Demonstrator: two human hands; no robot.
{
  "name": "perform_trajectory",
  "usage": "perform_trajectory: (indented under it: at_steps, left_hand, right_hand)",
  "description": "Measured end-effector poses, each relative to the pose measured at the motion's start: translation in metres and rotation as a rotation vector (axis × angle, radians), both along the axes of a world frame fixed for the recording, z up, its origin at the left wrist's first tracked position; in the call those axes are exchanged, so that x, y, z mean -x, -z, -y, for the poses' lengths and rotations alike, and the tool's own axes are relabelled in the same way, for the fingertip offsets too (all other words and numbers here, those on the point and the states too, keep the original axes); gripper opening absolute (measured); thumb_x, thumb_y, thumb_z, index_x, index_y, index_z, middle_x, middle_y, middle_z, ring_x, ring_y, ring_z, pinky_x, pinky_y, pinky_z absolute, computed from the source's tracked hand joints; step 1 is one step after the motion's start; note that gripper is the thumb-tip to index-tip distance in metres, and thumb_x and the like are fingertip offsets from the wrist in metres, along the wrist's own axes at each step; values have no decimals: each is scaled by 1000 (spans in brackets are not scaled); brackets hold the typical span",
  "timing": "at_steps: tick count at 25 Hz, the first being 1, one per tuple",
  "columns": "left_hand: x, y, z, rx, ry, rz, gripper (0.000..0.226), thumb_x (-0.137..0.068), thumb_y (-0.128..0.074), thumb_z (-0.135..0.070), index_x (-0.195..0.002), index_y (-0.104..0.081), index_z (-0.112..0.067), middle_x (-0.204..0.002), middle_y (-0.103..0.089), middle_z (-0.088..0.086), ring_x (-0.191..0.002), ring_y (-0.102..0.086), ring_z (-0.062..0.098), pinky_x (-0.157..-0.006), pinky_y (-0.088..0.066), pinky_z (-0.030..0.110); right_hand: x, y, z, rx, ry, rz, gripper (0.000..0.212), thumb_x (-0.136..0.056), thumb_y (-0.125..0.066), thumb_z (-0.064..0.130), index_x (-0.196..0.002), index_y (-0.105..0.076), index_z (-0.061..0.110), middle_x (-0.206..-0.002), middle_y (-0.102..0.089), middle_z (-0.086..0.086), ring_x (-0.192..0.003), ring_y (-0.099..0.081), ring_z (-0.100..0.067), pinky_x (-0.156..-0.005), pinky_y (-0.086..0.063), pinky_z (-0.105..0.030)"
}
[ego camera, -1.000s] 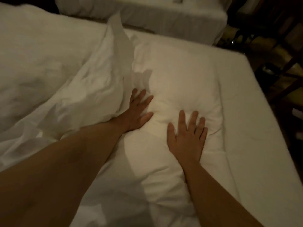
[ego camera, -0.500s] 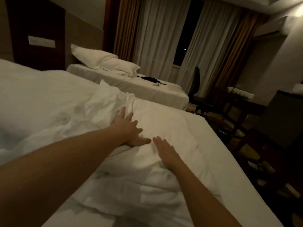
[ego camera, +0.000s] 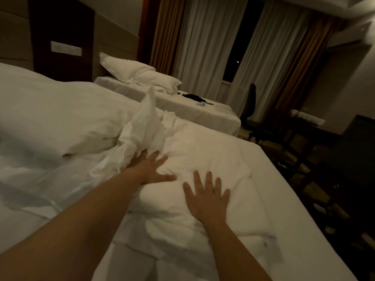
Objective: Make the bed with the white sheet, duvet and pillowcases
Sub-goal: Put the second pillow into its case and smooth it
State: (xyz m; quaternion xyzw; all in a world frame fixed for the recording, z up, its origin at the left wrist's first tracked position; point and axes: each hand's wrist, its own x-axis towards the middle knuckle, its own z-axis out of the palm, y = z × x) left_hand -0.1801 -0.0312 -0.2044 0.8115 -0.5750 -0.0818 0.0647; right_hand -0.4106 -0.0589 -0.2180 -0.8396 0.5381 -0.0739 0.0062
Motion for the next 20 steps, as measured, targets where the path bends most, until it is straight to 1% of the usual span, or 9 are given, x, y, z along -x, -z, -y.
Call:
perform_trajectory:
  at_steps: [4, 6, 8, 10, 13, 15, 17, 18, 20]
  left_hand:
    - [29, -45, -7, -31, 7, 186, 98, -80, -33, -90, -159, -6, -38, -168, 6, -2, -153, 9, 35, -119, 5, 62]
    - [49, -59, -4, 67, 70, 59, 82, -90, -35, -78, -158, -9, -41, -168, -2, -6, -154, 4, 30, -120, 2, 61]
    - [68, -43, -7, 57, 137, -19, 77, -87, -19, -85, -155, -4, -51, -167, 3, -14, -154, 6, 28, -119, 6, 61]
    - [79, -15, -10, 7, 163, 78, 84, -77, -4, -92, -152, 7, -56, -165, 13, -18, -153, 14, 28, -117, 12, 60]
    - [79, 2, -12, -14, 136, 163, 88, -74, 0, -91, -153, 11, -52, -166, 14, -13, -153, 14, 31, -117, 11, 60]
    - [86, -11, -10, -24, 116, 241, 81, -84, -6, -86, -156, 1, -48, -168, 3, -9, -153, 5, 34, -117, 2, 61]
    - [97, -23, -12, 42, 125, 292, 66, -96, -17, -72, -152, -28, -39, -162, -24, -2, -148, -17, 33, -115, -14, 60]
    - [107, -26, -16, 124, 153, 275, 56, -100, -21, -62, -144, -42, -33, -153, -38, -1, -142, -30, 30, -112, -25, 58]
    - [132, -31, -27, 316, 230, 114, 42, -104, -29, -46, -134, -52, -27, -139, -50, 0, -128, -44, 28, -104, -39, 52]
  right_hand:
    - [27, -32, 10, -60, -24, -32, 73, -93, -9, 76, -158, -9, 42, -168, -7, 1, -153, -6, -30, -120, 0, -57]
    - [56, -37, 17, -1, 76, -57, 75, -94, -8, 75, -158, -16, 38, -167, -13, 0, -152, -7, -33, -120, 2, -58]
    - [80, -30, 11, -16, 145, -7, 72, -95, -10, 73, -158, -14, 38, -168, -10, 0, -152, -2, -33, -119, 3, -61]
    - [86, -14, 0, -12, 137, 45, 70, -96, -11, 71, -159, -7, 39, -168, -5, 1, -153, 3, -33, -118, 3, -62]
    - [84, -5, -8, 11, 98, 63, 72, -97, -12, 70, -160, -6, 37, -168, -4, 0, -153, 3, -32, -120, 4, -58]
    - [99, -10, -8, 25, 88, 88, 71, -98, -14, 69, -160, -11, 35, -168, -6, 3, -153, 1, -28, -122, 0, -54]
    - [123, -6, -5, 23, 145, 189, 67, -98, -20, 68, -158, -18, 36, -168, -9, 4, -152, -7, -28, -121, -10, -53]
    - [137, 1, -4, 1, 192, 274, 65, -98, -23, 67, -156, -22, 36, -167, -12, 2, -150, -15, -30, -119, -18, -52]
    - [159, 17, -8, -49, 265, 456, 66, -97, -28, 68, -153, -27, 33, -160, -25, -8, -138, -32, -35, -110, -31, -48]
